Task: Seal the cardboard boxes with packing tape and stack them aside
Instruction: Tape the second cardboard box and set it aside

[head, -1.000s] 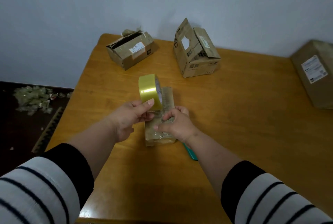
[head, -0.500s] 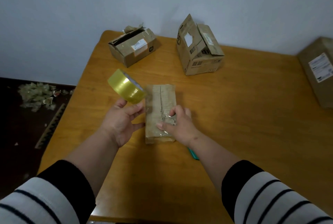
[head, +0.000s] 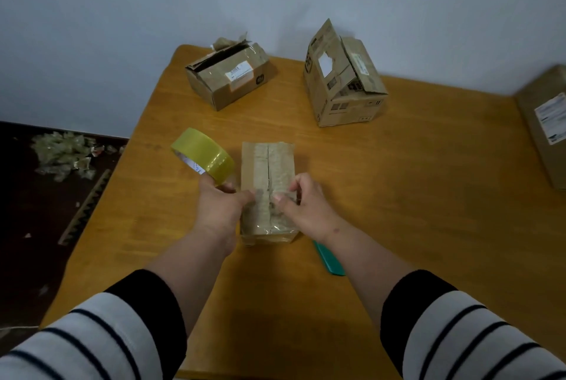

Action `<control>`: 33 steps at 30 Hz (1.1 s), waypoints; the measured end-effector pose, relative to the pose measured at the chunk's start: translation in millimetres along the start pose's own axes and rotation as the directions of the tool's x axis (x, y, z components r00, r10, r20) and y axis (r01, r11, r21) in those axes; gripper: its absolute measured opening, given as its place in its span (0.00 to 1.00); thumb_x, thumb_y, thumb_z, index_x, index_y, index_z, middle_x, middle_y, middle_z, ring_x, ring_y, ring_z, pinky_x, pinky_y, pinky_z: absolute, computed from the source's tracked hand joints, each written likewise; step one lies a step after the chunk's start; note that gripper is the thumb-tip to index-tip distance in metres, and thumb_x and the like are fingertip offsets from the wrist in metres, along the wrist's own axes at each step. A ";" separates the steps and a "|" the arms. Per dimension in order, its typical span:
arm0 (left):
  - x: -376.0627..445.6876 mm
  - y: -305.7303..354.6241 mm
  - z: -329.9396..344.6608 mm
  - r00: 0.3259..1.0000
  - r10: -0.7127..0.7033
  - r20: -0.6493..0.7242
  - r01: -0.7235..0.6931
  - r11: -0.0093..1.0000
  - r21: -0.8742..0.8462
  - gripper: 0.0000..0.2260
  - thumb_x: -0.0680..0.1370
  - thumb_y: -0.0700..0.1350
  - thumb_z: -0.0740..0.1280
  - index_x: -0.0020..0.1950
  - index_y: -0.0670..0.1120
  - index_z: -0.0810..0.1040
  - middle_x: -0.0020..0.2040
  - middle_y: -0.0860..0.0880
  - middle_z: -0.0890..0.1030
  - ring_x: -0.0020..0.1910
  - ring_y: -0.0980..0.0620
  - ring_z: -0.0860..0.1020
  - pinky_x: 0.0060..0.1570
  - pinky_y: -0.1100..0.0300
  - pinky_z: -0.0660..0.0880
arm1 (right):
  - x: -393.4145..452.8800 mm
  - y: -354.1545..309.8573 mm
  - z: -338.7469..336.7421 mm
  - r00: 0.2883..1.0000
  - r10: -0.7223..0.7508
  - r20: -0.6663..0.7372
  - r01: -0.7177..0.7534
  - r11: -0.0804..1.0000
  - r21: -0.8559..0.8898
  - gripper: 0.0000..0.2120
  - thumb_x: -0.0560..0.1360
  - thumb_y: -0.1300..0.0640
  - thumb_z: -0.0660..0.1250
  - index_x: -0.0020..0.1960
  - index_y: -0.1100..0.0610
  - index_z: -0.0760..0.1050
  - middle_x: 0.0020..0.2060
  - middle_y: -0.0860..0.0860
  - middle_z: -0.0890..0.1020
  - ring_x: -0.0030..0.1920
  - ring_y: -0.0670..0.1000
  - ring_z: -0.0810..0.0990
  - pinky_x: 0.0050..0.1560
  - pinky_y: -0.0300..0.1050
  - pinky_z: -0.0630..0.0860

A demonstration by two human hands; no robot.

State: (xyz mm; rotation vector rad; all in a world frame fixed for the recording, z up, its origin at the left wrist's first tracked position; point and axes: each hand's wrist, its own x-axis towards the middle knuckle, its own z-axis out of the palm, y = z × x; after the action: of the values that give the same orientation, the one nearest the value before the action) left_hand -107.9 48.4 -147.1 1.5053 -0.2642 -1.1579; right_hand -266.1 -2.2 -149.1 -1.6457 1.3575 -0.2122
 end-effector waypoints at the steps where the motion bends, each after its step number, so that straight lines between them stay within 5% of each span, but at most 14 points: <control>1: 0.5 -2.0 0.5 1.000 0.009 -0.007 -0.009 1.000 0.029 0.27 0.70 0.30 0.74 0.58 0.54 0.70 0.42 0.52 0.71 0.39 0.53 0.77 0.34 0.61 0.76 | 1.7 -0.7 1.1 1.000 0.001 -0.028 0.000 1.000 0.016 0.17 0.75 0.43 0.68 0.55 0.49 0.65 0.59 0.49 0.68 0.57 0.51 0.74 0.59 0.53 0.77; 5: 2.1 -6.9 4.7 0.999 0.015 -0.053 -0.010 0.996 0.087 0.31 0.68 0.32 0.76 0.60 0.57 0.67 0.45 0.50 0.77 0.40 0.53 0.80 0.26 0.63 0.76 | 6.3 -1.3 7.7 0.998 0.001 -0.058 -0.001 1.000 -0.010 0.19 0.75 0.48 0.70 0.56 0.47 0.61 0.58 0.47 0.67 0.56 0.50 0.73 0.58 0.52 0.76; 9: 4.5 -6.2 7.4 0.996 -0.042 -0.083 0.044 0.999 0.020 0.32 0.68 0.32 0.77 0.62 0.53 0.66 0.53 0.45 0.79 0.49 0.46 0.82 0.40 0.53 0.79 | 18.5 -8.3 2.3 0.984 0.175 -0.036 -0.159 0.949 0.274 0.31 0.70 0.43 0.73 0.63 0.45 0.57 0.64 0.52 0.71 0.60 0.55 0.77 0.59 0.57 0.78; 12: 8.3 -4.0 11.2 0.994 -0.052 -0.094 0.052 0.999 -0.002 0.32 0.67 0.34 0.78 0.62 0.52 0.66 0.56 0.44 0.79 0.51 0.46 0.81 0.43 0.53 0.80 | 29.5 -15.1 7.1 0.963 0.259 -0.073 -0.227 0.928 0.294 0.41 0.72 0.41 0.72 0.75 0.48 0.52 0.70 0.53 0.70 0.65 0.57 0.74 0.64 0.59 0.74; 16: 13.6 1.4 12.7 0.984 -0.143 -0.102 0.140 0.989 -0.037 0.27 0.71 0.40 0.77 0.64 0.51 0.67 0.53 0.49 0.80 0.44 0.51 0.81 0.31 0.59 0.76 | 35.3 -14.8 9.9 0.973 0.227 -0.036 -0.211 0.945 0.249 0.20 0.74 0.43 0.70 0.60 0.47 0.66 0.58 0.49 0.79 0.54 0.52 0.80 0.56 0.57 0.79; 18: 18.0 4.2 10.3 0.979 -0.175 -0.101 0.171 0.984 -0.042 0.23 0.74 0.44 0.75 0.64 0.51 0.68 0.52 0.49 0.80 0.45 0.52 0.80 0.34 0.56 0.78 | 37.7 -15.1 3.8 0.973 0.231 0.022 -0.229 0.941 0.249 0.19 0.74 0.42 0.70 0.59 0.45 0.66 0.56 0.47 0.79 0.52 0.51 0.81 0.54 0.55 0.80; 22: 34.1 11.1 1.7 0.972 -0.190 -0.140 0.198 0.979 0.040 0.21 0.74 0.47 0.74 0.62 0.52 0.68 0.59 0.47 0.78 0.57 0.46 0.78 0.57 0.39 0.76 | 41.3 -18.9 -6.4 0.975 0.201 0.099 -0.218 0.953 0.210 0.21 0.75 0.41 0.69 0.63 0.46 0.67 0.56 0.46 0.80 0.53 0.50 0.81 0.56 0.56 0.79; 25: 46.4 16.7 -1.2 0.972 -0.176 -0.154 0.193 0.976 0.103 0.24 0.75 0.46 0.74 0.66 0.51 0.68 0.59 0.48 0.77 0.56 0.47 0.77 0.55 0.43 0.77 | 41.7 -18.6 -5.0 0.978 0.185 0.096 -0.200 0.963 0.179 0.22 0.75 0.40 0.67 0.65 0.46 0.66 0.56 0.45 0.80 0.53 0.49 0.81 0.56 0.56 0.80; 28: 58.9 19.3 -12.5 0.967 -0.103 -0.232 0.160 0.957 0.242 0.21 0.78 0.45 0.70 0.70 0.51 0.70 0.52 0.49 0.77 0.45 0.50 0.76 0.47 0.49 0.78 | 44.1 -19.3 -8.1 0.976 0.178 0.122 -0.198 0.965 0.171 0.21 0.75 0.41 0.68 0.63 0.46 0.66 0.55 0.45 0.80 0.52 0.48 0.81 0.53 0.53 0.80; 30: 63.9 18.4 -28.9 0.965 0.051 -0.259 0.089 0.861 0.501 0.17 0.79 0.43 0.67 0.67 0.51 0.72 0.49 0.47 0.75 0.38 0.48 0.76 0.41 0.52 0.76 | 45.5 -19.7 -13.3 0.975 0.173 0.141 -0.198 0.962 0.187 0.23 0.74 0.41 0.70 0.64 0.47 0.67 0.54 0.44 0.80 0.51 0.46 0.81 0.50 0.48 0.80; 33: 66.1 9.2 -54.4 0.980 0.169 -0.103 0.001 0.514 0.858 0.19 0.79 0.38 0.61 0.68 0.52 0.74 0.60 0.41 0.72 0.35 0.45 0.75 0.31 0.58 0.69 | 46.2 -20.0 -15.1 0.976 0.164 0.146 -0.191 0.962 0.195 0.24 0.74 0.42 0.70 0.65 0.48 0.67 0.50 0.42 0.79 0.49 0.44 0.79 0.45 0.43 0.77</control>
State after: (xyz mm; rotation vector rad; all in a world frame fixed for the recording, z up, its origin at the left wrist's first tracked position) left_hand -30.3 32.4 -180.8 2.4260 -0.8906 -0.8006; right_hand -245.7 -50.4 -145.4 -1.3336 1.3285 -0.1341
